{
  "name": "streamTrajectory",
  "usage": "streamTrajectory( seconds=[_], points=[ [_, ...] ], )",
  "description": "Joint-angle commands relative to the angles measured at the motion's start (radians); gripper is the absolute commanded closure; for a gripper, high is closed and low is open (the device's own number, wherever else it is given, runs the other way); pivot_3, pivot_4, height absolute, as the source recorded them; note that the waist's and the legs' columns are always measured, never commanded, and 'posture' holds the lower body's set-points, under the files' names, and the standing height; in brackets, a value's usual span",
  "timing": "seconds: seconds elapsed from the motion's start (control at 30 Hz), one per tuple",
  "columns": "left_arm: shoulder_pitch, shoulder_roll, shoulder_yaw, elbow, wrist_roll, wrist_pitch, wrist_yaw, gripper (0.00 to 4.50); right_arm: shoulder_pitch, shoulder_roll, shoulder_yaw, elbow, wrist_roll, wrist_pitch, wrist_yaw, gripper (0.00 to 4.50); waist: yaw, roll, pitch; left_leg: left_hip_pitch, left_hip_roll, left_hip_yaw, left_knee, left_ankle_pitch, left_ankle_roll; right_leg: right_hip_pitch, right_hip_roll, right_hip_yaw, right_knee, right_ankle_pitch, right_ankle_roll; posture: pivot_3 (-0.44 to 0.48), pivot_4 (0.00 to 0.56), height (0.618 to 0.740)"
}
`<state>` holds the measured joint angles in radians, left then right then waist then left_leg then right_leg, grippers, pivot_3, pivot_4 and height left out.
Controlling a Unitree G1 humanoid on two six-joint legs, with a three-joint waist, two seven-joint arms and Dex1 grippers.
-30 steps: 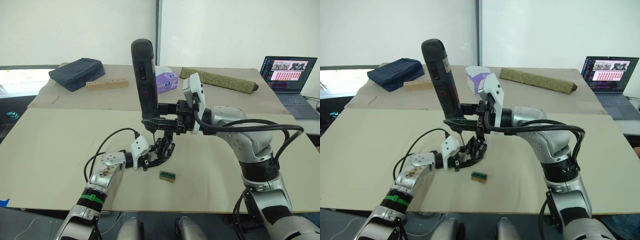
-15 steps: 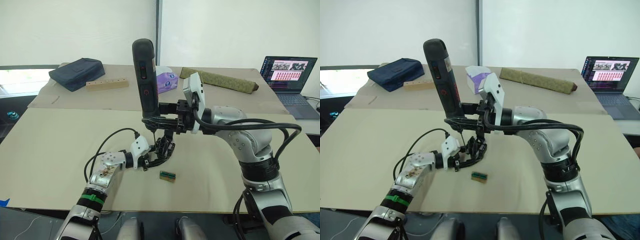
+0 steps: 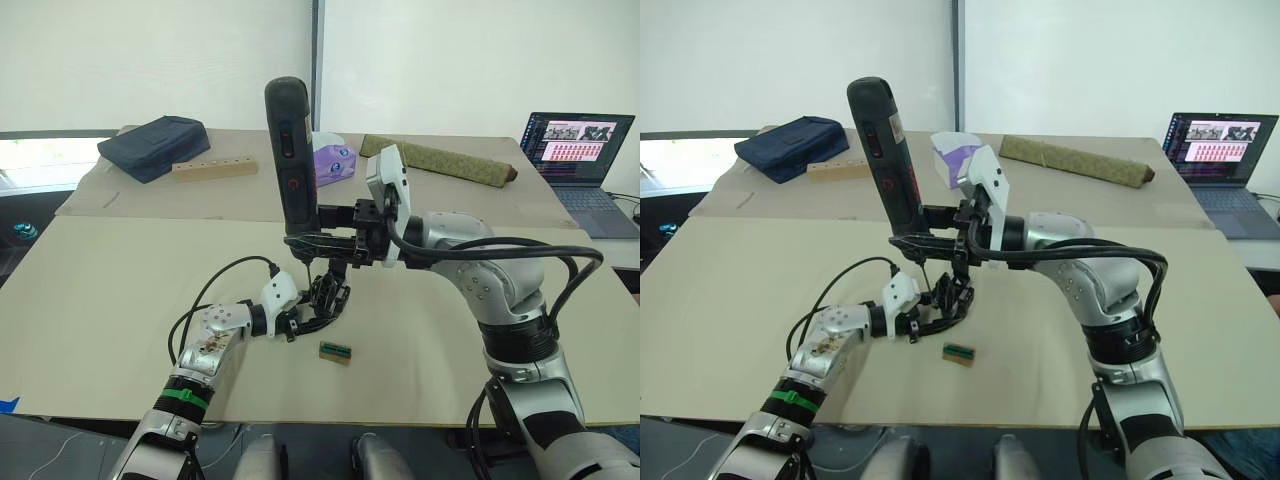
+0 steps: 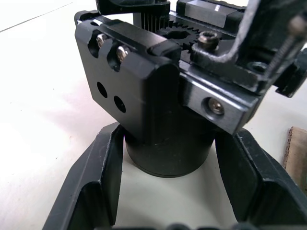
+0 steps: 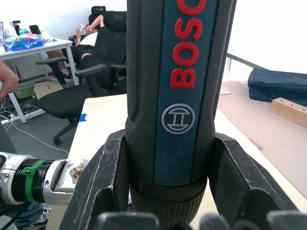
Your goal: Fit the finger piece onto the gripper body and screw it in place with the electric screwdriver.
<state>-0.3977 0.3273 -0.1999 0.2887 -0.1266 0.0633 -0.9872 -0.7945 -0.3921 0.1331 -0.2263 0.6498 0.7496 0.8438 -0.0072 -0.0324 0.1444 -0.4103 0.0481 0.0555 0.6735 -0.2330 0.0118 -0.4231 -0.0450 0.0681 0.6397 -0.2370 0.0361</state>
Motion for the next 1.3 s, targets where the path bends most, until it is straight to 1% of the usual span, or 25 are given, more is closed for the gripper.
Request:
streamTrajectory(
  seconds=[0.03,1.3],
  points=[
    [0.031,-0.002,-0.043,0.043,0.025,0.049,0.000,2.21,-0.027,-0.005,-0.053,-0.033,0.025,-0.018,0.004,2.60,0.000,0.000,0.000,0.000,0.000,0.000,0.000,0.000,0.000,0.000,0.000,0.000,0.000,0.000,0.000,0.000,0.150,0.740],
    [0.028,-0.002,-0.041,0.057,0.027,0.043,0.000,2.21,0.007,-0.001,-0.038,-0.027,0.003,-0.040,0.007,2.60,0.000,0.000,0.000,0.000,0.000,0.000,0.000,0.000,0.000,0.000,0.000,0.000,-0.001,0.000,0.000,0.000,0.150,0.740]
  ],
)
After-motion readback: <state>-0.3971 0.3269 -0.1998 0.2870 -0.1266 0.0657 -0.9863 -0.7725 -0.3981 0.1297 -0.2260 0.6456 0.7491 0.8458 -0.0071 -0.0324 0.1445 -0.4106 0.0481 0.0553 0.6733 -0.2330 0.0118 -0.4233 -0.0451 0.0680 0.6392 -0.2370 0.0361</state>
